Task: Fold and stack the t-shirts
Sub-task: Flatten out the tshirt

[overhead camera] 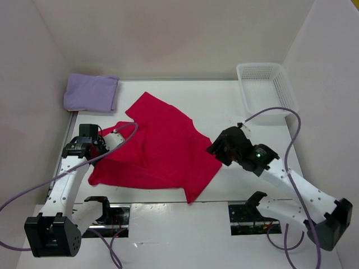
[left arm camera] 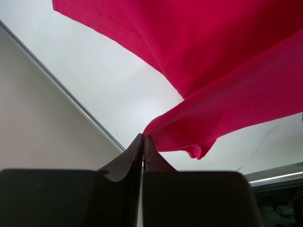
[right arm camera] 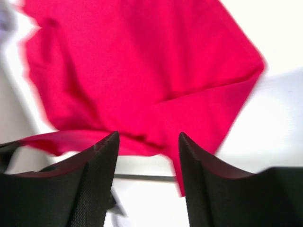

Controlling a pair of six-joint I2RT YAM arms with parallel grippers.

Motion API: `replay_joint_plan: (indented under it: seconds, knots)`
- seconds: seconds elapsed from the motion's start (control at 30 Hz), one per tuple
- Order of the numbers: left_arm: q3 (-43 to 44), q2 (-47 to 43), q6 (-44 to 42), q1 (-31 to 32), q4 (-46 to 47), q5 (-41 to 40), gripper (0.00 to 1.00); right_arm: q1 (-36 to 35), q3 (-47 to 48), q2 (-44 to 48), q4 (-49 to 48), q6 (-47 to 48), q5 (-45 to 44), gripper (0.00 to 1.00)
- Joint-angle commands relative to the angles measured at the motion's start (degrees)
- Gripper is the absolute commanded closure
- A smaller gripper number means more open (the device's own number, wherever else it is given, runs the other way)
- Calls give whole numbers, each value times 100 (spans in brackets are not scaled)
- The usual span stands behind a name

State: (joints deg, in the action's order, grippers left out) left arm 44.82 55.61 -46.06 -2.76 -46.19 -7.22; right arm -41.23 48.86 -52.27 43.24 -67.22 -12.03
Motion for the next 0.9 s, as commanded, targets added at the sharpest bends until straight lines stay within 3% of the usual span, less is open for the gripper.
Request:
replay_joint_plan:
  seconds: [0.0,0.2,0.4,0.67,0.87]
  knots:
    - [-17,-68,194,-22,-135,-60,100,186,-105,-739,-183,551,191,40]
    - [45,-68,247,-22,-135,-60,100,-358,167,-2206,-536,860,465,31]
    - [45,-68,300,-22,-188,-7,100,-886,817,-3612,-536,1079,272,31]
    - [-8,-68,300,-22,-188,-60,100,-1264,1090,-4283,-651,1132,395,30]
    - [-8,-68,300,-22,-188,-60,100,-1212,1503,-4633,-536,1080,-106,26]
